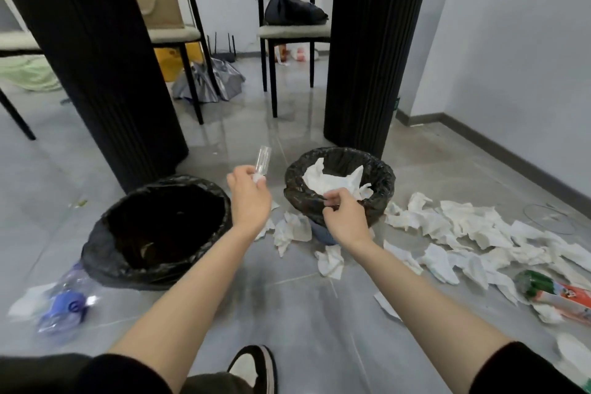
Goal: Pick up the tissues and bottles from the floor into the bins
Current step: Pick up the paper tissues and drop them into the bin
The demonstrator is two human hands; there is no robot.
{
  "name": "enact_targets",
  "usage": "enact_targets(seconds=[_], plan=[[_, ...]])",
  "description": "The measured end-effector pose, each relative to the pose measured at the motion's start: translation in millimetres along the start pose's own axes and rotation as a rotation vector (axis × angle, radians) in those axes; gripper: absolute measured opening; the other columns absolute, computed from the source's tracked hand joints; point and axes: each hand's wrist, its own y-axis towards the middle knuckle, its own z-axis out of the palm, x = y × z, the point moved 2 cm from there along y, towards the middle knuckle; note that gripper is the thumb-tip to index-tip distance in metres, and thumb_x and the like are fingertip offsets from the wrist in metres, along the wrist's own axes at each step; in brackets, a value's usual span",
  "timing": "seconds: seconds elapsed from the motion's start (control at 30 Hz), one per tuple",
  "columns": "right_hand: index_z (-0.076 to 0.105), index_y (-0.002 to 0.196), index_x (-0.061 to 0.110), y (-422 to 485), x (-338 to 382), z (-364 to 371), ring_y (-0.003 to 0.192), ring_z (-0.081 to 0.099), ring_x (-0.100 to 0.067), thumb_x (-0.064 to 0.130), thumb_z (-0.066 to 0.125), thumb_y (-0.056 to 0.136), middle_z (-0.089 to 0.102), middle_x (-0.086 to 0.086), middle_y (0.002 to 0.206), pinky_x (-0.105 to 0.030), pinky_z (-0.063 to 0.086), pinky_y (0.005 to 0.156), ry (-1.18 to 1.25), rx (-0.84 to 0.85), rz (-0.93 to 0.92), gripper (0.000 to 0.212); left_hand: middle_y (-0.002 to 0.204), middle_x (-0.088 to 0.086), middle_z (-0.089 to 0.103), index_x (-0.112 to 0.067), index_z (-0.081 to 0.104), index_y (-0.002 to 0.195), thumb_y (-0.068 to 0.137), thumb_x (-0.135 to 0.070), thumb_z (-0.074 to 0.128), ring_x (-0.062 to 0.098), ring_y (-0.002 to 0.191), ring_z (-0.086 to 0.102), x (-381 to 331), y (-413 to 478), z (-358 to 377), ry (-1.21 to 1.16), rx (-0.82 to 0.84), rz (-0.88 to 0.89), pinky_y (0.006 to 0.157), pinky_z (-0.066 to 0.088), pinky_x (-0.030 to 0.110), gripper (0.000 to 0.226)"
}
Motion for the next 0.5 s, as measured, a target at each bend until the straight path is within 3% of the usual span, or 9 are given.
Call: enact_targets(seconds=[0.1,0.2,0.4,0.5], plan=[[0.057,0.111,0.012,-4.5,7.5,16.4,0.100,0.054,-0.012,0.003,0.049,0.087,0.058,0.002,0.104,-0.021,0.040,0.086,-0.011,0.066,-0.026,0.027,0.129,0.013,0.039,-0.008,0.044,0.123,0.097,-0.014,0.041,0.031,0.105,0.053,25.9,11.1,-27.7,0.119,-0.091,-0.094,0.087,0.039,0.036,0.026],[0.058,0.112,0.012,-8.1,10.6,31.0,0.103,0.056,-0.014,0.005,0.050,0.087,0.059,0.003,0.105,-0.025,0.043,0.091,-0.047,0.128,-0.056,0.027,0.134,0.014,0.039,-0.012,0.039,0.129,0.098,-0.015,0.042,0.036,0.111,0.052,54.6,18.5,-47.7,0.259,-0.135,-0.238,0.099,0.033,0.047,0.032],[0.058,0.114,0.011,-13.9,8.6,49.3,0.102,0.054,-0.011,0.005,0.049,0.087,0.061,0.001,0.108,-0.019,0.037,0.086,-0.098,0.203,-0.059,0.029,0.139,0.018,0.035,-0.014,0.029,0.140,0.094,-0.015,0.049,0.038,0.123,0.042,103.0,19.1,-57.4,0.343,0.003,-0.450,0.104,0.030,0.050,0.050],[0.058,0.116,0.010,-13.5,4.9,54.1,0.106,0.054,-0.012,0.005,0.050,0.087,0.060,0.000,0.110,-0.019,0.037,0.088,-0.113,0.226,-0.049,0.030,0.140,0.019,0.033,-0.013,0.032,0.140,0.096,-0.022,0.047,0.037,0.126,0.037,110.4,16.3,-53.5,0.391,0.031,-0.431,0.104,0.032,0.049,0.047]])
